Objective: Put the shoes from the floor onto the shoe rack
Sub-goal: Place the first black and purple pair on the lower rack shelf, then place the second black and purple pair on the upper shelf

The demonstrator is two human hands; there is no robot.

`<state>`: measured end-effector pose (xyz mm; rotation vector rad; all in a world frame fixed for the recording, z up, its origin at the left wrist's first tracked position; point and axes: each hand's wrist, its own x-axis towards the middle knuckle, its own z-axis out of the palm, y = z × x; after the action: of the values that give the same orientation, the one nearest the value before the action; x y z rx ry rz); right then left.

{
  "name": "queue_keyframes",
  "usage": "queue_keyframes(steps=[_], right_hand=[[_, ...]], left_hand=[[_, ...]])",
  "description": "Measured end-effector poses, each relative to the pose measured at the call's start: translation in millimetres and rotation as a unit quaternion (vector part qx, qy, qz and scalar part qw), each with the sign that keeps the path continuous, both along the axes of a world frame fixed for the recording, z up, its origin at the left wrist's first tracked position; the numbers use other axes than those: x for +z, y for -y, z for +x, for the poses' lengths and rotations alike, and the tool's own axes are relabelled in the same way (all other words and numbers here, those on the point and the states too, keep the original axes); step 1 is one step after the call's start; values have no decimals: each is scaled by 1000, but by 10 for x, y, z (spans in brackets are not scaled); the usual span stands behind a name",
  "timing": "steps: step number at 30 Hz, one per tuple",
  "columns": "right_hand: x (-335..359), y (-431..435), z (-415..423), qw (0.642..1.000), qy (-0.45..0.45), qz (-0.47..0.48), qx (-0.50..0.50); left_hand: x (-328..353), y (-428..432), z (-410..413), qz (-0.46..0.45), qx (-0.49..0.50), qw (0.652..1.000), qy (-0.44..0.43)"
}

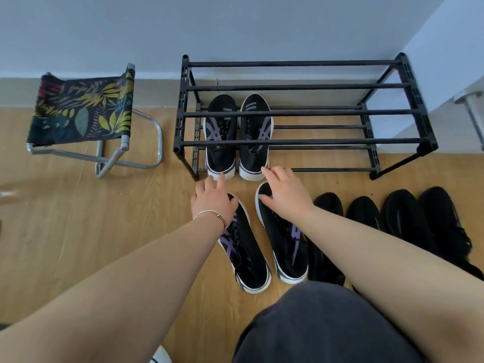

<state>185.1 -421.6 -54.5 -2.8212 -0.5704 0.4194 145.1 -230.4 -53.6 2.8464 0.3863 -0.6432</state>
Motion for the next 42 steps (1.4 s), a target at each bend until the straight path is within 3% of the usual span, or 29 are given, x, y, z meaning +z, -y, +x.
queue_keyframes(steps=[5, 8, 11, 14, 19, 24, 28, 42], right_hand=[[-100, 183, -224, 994, 50, -70, 67], [-170, 361, -346, 990, 48, -97, 90], [-261, 510, -502, 995, -23, -98, 25], [-355, 629, -646, 987, -130, -52, -75], [-445, 739, -742, 951, -241, 20, -191], [-498, 692, -780, 933, -269, 62, -232], [-535, 632, -763, 907, -295, 96, -285], [-446, 672, -689, 867, -323, 117, -361]], left_hand=[[-140, 105, -359, 60, -49, 997, -7], [-269, 167, -591, 53, -27, 997, -41], [-384, 234, -754, -11, 107, 988, -108], [-491, 315, -857, -87, 243, 957, -131], [-591, 417, -951, -231, 437, 862, -111], [-600, 399, -1029, -266, 433, 855, -101], [-623, 351, -1055, -307, 458, 830, -89], [-645, 222, -1014, -341, 448, 824, -63]])
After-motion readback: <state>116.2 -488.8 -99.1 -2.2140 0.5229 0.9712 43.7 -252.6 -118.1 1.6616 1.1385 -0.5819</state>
